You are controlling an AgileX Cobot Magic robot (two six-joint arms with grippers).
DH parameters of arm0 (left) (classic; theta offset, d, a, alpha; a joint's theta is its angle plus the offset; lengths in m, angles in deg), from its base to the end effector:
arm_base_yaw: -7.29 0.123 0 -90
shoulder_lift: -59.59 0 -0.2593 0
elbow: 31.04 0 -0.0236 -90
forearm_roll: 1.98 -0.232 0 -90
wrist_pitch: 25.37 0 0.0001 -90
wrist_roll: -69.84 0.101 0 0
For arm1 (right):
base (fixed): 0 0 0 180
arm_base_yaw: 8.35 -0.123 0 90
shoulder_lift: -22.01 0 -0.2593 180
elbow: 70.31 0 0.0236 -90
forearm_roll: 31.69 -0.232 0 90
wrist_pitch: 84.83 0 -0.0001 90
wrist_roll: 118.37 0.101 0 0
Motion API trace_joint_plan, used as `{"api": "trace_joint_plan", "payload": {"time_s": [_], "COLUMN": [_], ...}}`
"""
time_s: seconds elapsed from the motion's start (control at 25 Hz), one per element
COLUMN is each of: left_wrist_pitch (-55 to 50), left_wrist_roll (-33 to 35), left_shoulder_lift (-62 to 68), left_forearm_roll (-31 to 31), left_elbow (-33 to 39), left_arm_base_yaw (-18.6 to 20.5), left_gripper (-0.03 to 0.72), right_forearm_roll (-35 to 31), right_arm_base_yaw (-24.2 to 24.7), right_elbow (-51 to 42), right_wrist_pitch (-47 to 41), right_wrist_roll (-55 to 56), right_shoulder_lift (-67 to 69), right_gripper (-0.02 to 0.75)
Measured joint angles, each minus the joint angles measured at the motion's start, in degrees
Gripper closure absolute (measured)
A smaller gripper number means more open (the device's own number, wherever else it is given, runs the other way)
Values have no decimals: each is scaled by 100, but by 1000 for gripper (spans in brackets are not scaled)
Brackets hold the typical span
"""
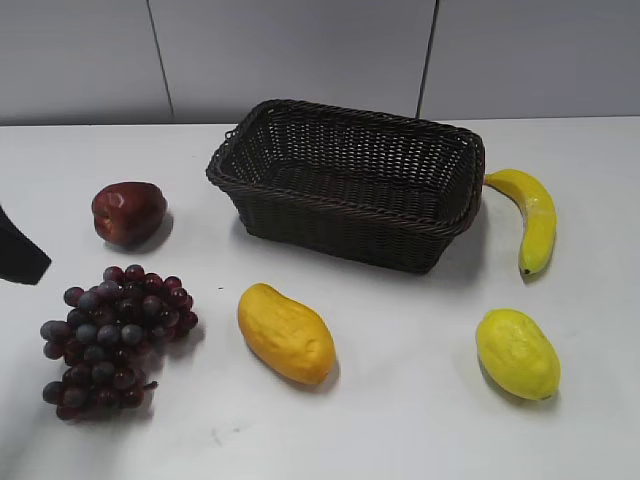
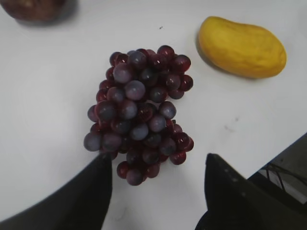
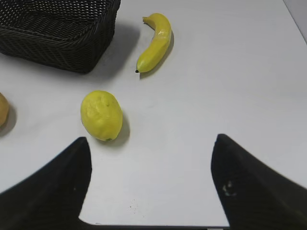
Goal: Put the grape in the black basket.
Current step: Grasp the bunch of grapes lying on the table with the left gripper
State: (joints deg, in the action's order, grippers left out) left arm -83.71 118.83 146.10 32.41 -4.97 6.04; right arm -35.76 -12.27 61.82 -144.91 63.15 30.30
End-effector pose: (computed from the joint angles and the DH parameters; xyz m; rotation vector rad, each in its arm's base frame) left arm 0.2280 -0.0536 0.2287 0.7995 2.6044 -0.5949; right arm 0.0129 0.0071 0.2646 -0.0454 2.0293 0.1447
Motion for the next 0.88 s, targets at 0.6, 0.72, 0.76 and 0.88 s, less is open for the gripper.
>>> {"api": "trace_joint_plan", "payload": {"time_s": [0.6, 0.72, 0.76, 0.88], "left_wrist_pitch": [1075, 1161, 1167, 1175], "left_wrist_roll": [142, 142, 142, 142], "left_shoulder_lift": [2295, 2375, 2380, 2382], "left_forearm_roll": [-324, -281, -277, -250], "left_elbow": [-67, -67, -67, -70], "left_arm_base_yaw": [-667, -667, -667, -667], "left_gripper": [120, 178, 232, 488], "right_forearm_roll": [0, 0, 0, 0], "right_arm_base_yaw": [0, 0, 0, 0], "right_elbow": [0, 0, 0, 0], "right_wrist_pitch": [5, 5, 5, 5], "right_wrist_roll": [0, 0, 0, 0], "right_shoulder_lift": [0, 0, 0, 0], "right_gripper": [148, 148, 148, 148]}}
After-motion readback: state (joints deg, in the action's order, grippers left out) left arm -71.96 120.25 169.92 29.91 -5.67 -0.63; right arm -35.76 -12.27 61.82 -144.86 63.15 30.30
